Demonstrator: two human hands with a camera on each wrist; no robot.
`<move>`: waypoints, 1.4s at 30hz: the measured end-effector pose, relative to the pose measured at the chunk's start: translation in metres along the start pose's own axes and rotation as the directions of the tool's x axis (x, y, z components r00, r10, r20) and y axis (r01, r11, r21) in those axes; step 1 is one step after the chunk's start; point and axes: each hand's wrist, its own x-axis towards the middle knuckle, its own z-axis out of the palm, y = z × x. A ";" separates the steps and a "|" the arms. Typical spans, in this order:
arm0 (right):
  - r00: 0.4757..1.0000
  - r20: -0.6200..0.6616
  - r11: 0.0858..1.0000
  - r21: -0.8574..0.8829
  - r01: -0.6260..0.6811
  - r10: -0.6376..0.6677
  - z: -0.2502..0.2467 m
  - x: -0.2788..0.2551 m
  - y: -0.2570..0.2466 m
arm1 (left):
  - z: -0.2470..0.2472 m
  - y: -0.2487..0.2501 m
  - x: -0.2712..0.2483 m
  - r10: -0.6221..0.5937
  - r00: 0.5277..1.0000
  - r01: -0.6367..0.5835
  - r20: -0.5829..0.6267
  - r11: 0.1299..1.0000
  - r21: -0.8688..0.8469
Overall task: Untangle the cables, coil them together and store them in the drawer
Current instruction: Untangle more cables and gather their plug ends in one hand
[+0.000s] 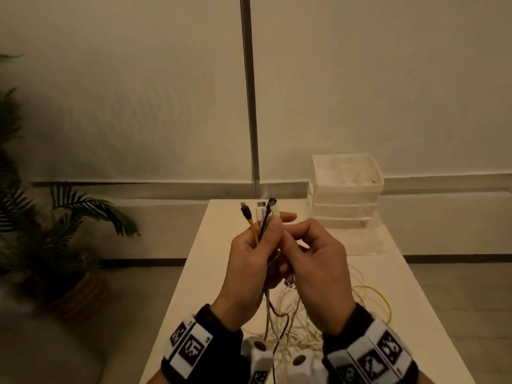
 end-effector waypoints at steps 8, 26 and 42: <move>0.996 -0.047 0.976 -0.207 0.063 -0.074 -0.011 0.001 0.019 | 0.019 -0.012 -0.001 -0.003 0.995 0.008 -0.099 0.998 0.059; 0.909 0.371 0.795 -0.602 0.078 0.191 -0.077 0.008 0.077 | -0.059 0.053 -0.012 0.308 0.951 -0.300 0.036 0.883 0.360; 0.884 0.401 0.908 -0.415 -0.056 0.239 -0.074 0.006 0.066 | -0.026 0.016 0.024 0.384 0.878 -0.163 -0.285 0.801 0.576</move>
